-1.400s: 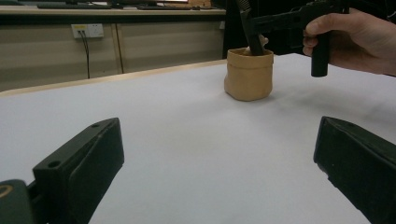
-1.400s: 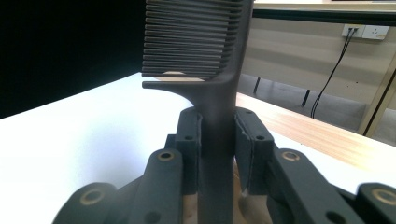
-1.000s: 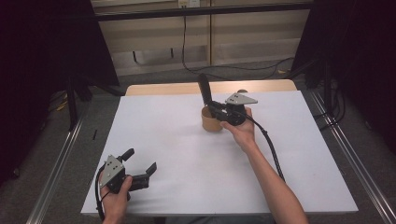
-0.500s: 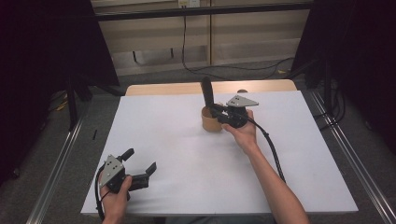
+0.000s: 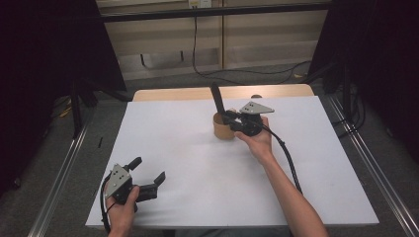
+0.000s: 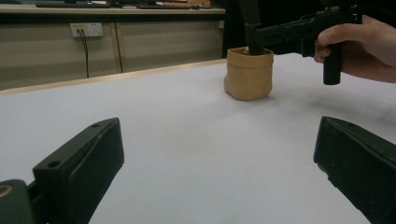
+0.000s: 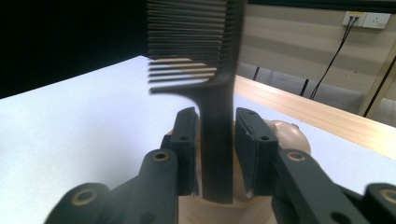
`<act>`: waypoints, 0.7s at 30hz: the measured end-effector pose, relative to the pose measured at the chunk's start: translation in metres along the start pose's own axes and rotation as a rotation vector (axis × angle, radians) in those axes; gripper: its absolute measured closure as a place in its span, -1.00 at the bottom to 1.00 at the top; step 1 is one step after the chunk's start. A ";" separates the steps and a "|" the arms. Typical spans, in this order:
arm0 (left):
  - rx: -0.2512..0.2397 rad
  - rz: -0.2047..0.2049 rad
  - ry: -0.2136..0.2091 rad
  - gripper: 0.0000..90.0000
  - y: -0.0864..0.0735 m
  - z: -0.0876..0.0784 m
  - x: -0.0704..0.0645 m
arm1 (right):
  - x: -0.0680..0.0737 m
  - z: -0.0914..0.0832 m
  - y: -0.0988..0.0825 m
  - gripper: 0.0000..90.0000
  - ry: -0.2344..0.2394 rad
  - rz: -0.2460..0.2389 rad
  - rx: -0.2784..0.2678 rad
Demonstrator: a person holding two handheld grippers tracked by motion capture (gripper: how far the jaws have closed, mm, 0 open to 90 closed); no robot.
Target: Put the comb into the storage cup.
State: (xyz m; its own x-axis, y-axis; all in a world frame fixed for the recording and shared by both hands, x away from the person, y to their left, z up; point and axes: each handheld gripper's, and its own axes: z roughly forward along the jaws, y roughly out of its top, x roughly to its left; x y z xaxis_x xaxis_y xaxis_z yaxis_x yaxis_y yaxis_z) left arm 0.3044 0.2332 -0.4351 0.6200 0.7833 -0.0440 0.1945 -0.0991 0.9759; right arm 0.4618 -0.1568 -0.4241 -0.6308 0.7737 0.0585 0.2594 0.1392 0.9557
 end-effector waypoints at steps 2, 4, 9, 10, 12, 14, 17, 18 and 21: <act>0.001 0.000 0.001 -0.96 0.000 0.000 0.000 | 0.001 -0.001 0.000 0.37 0.008 0.015 -0.002; 0.004 0.004 -0.003 -0.96 0.000 0.000 0.000 | 0.000 -0.001 0.000 0.36 0.007 0.014 -0.003; 0.000 -0.007 0.001 -0.96 0.000 0.000 0.001 | 0.004 -0.005 0.000 0.19 0.018 0.029 -0.009; 0.002 -0.006 0.000 -0.96 0.000 0.000 0.000 | 0.004 -0.005 0.000 0.17 0.020 0.029 -0.011; 0.001 -0.002 -0.001 -0.96 0.000 0.000 0.000 | 0.006 -0.008 0.002 0.04 0.022 0.035 -0.017; -0.003 -0.002 0.000 -0.96 0.000 0.000 0.000 | 0.007 -0.011 0.004 -0.01 0.014 0.035 -0.025; 0.001 -0.005 0.001 -0.96 0.000 0.000 0.000 | 0.006 -0.014 0.006 -0.15 0.012 0.065 -0.035; 0.004 -0.002 0.000 -0.96 0.000 0.000 0.001 | 0.006 -0.016 0.007 -0.19 0.009 0.071 -0.034; 0.004 0.000 0.000 -0.96 0.000 0.000 0.001 | 0.004 -0.021 0.008 -0.26 0.004 0.075 -0.033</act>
State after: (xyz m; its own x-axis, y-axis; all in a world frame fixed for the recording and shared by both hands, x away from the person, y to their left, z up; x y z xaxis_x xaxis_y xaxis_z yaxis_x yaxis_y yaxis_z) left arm 0.3051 0.2333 -0.4353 0.6202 0.7832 -0.0436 0.1975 -0.1021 0.9750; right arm 0.4460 -0.1651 -0.4104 -0.6134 0.7788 0.1316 0.2818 0.0602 0.9576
